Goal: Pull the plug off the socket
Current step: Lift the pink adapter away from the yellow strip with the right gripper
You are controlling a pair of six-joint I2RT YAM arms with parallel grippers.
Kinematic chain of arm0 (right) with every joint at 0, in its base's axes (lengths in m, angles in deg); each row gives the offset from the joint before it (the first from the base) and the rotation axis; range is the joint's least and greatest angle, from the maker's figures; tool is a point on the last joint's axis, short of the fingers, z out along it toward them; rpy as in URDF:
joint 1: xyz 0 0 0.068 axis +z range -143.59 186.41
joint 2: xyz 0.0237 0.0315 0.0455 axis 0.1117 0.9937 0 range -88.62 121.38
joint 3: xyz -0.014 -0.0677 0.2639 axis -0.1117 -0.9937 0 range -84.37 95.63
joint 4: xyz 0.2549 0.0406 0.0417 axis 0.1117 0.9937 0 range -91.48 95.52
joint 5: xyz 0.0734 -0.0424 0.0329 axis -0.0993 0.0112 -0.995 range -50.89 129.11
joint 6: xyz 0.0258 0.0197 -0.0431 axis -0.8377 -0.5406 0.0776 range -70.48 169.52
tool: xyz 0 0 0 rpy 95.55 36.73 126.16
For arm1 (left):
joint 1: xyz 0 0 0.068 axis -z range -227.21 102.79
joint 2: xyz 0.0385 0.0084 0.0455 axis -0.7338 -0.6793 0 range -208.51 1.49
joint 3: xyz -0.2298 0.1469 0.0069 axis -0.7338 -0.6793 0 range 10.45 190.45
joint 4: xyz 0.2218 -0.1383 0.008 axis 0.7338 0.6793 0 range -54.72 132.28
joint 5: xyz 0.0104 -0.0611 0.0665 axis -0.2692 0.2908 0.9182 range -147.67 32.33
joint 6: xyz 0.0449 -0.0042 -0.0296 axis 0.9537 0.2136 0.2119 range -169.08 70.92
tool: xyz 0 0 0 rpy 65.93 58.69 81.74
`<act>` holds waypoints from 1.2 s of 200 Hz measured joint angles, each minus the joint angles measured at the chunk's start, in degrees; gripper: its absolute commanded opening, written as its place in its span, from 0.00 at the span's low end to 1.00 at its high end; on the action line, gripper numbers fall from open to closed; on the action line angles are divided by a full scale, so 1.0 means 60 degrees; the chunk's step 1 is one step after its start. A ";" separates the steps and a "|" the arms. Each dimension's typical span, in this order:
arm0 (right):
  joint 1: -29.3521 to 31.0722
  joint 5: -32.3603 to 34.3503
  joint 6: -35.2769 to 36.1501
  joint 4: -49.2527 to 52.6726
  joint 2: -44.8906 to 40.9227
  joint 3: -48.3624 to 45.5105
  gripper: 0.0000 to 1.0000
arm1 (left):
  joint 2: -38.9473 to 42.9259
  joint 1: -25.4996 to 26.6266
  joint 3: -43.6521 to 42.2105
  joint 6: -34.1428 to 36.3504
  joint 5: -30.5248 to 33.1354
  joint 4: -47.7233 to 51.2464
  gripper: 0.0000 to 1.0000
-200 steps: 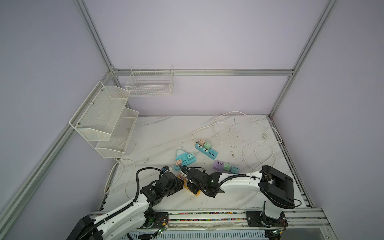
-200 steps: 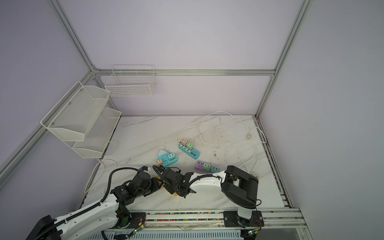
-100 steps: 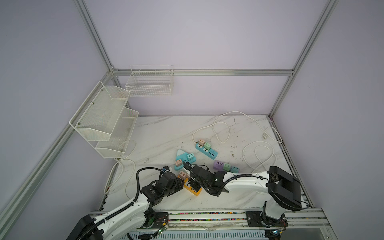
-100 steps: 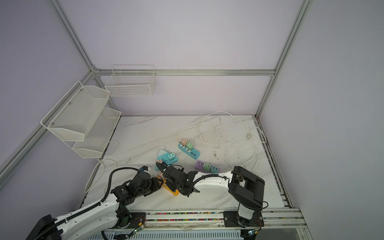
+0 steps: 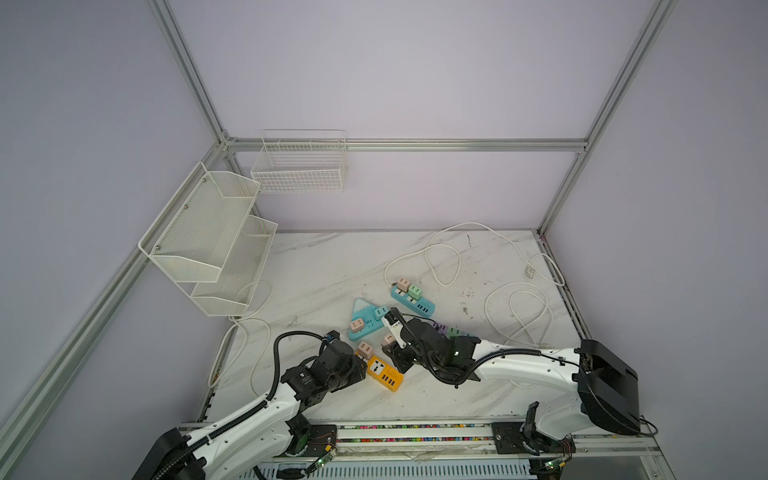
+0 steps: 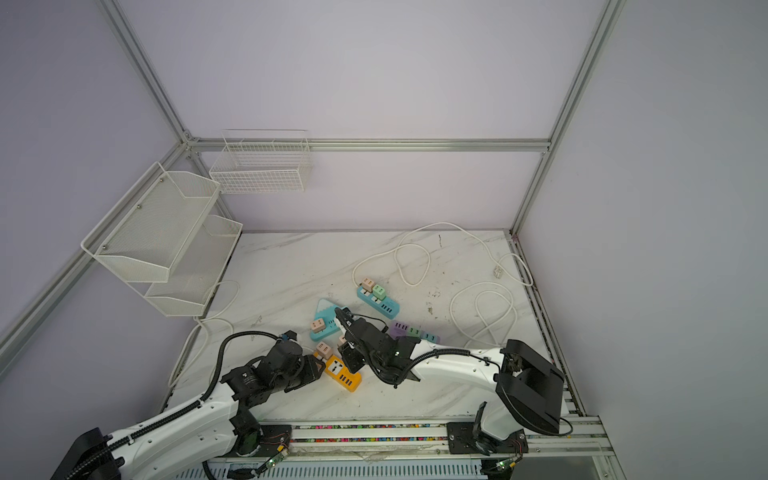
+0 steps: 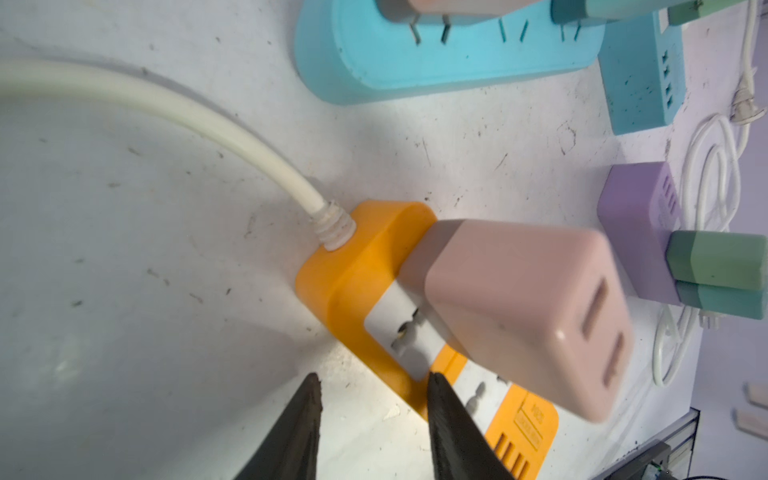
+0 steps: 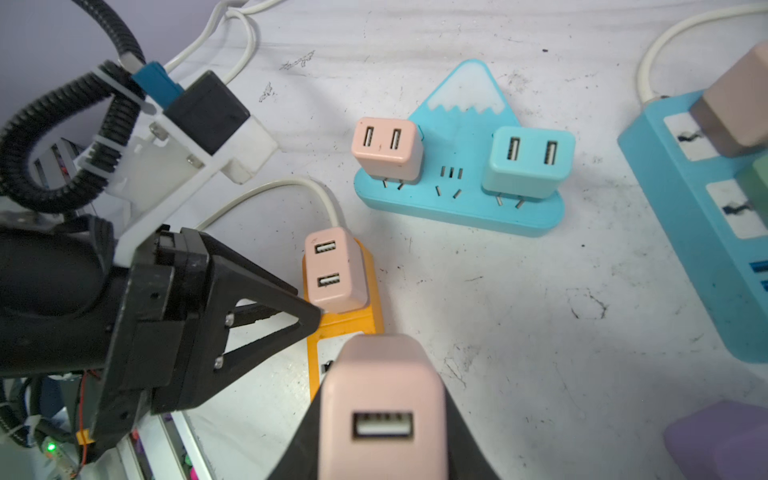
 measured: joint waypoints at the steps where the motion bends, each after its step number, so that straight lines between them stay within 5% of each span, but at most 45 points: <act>1: -0.0007 -0.0025 -0.0033 -0.0007 -0.0018 -0.0015 0.18 | 0.0000 0.0000 0.0007 0.0004 0.0000 0.0011 0.45; 98: -0.0525 -0.0495 -0.3005 -0.1370 -0.1563 -0.2495 0.19 | 0.0386 0.0000 0.0561 0.0852 -0.0036 0.0594 0.55; 240: -0.1151 -0.1038 -0.4299 -0.3595 0.0364 -0.3603 0.22 | 0.0707 0.0000 0.0896 0.1096 0.0393 0.1042 0.60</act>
